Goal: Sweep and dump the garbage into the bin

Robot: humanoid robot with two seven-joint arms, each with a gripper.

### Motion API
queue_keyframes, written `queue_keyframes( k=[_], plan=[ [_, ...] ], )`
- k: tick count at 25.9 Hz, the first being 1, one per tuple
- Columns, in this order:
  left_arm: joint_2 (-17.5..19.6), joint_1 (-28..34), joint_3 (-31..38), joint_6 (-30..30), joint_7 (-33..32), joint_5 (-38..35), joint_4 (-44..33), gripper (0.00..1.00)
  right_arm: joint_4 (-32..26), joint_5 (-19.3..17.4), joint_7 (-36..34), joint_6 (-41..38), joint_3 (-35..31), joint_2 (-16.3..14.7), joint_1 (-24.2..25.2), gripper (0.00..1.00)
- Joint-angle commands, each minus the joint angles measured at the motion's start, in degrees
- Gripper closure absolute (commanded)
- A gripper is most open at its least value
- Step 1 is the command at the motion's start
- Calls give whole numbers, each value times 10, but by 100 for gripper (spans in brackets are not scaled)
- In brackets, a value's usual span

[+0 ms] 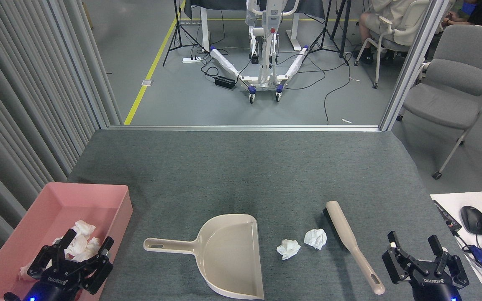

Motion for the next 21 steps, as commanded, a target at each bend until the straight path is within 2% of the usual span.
queue_keyframes(
  k=[1,7,21],
  plan=[
    [-1,5,3,2,6,3,-6,1,0,1,0,-1,1,0,0,2],
    [-21,8,4,0,2,1,-16,1,-1,3,-1,-14,4,1,6,2],
    [-20,20,27,-22,-1,0,-23,1,-6,-1,-1,-23,4,0,9,2]
  ],
)
